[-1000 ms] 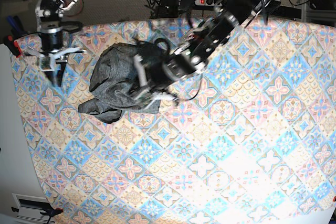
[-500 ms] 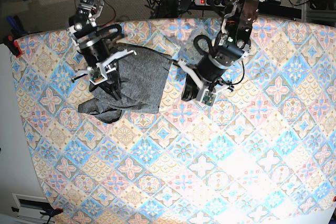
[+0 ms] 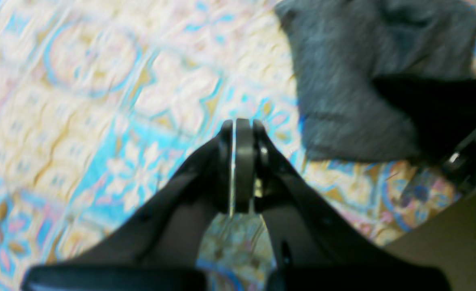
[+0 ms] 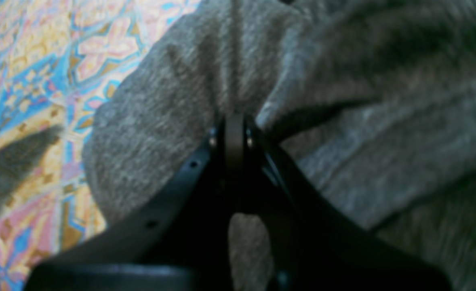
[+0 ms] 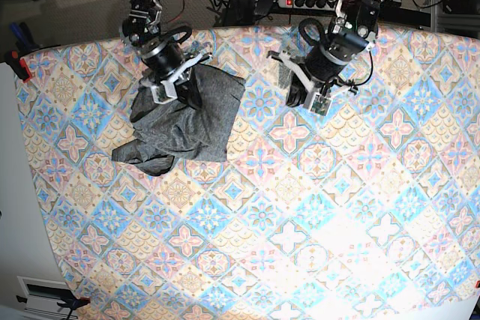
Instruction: Layout the t-shirt on the table in an organized manner, then fold the t-shirt properly
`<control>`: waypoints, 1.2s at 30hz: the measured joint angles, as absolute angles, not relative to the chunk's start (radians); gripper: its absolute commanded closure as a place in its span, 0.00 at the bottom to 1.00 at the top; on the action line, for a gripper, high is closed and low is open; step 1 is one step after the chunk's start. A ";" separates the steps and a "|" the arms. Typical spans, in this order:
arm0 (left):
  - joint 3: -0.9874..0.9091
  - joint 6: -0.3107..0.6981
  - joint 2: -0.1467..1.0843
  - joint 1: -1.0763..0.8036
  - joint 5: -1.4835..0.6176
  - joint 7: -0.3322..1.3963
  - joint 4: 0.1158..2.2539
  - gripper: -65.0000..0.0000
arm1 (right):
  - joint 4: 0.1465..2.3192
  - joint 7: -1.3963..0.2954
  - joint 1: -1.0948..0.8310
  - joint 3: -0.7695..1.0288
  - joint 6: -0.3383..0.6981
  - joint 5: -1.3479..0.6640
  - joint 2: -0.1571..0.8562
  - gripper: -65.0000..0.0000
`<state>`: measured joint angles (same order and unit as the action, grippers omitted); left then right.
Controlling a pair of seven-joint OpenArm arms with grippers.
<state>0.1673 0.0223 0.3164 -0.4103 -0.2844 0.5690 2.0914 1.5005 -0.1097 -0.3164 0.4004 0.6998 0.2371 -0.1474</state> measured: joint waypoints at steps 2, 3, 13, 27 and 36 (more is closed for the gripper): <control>0.169 0.027 0.316 -0.421 -0.287 0.568 2.092 1.00 | 1.627 -0.139 -0.327 0.426 0.699 0.260 -0.154 1.00; 0.169 0.026 0.316 -0.427 -0.287 0.563 2.092 1.00 | 1.699 -0.136 -0.329 0.441 0.705 0.263 -0.153 1.00; 0.178 0.030 0.322 -0.527 -0.260 0.562 2.093 1.00 | 1.870 -0.128 -0.400 0.659 0.707 0.253 -0.155 1.00; 0.185 0.030 0.319 -0.891 0.001 0.150 2.096 1.00 | 1.839 -0.109 -0.408 1.152 0.704 0.231 -0.160 1.00; 0.015 0.025 0.264 -1.090 0.005 0.137 2.062 1.00 | 1.592 -0.110 -0.408 1.365 0.702 0.275 -0.163 1.00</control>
<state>0.0154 0.0254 0.2642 -1.0901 0.0051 0.1371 2.0624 1.5925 -0.1101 -0.4084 1.3655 0.7025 0.2749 -0.1631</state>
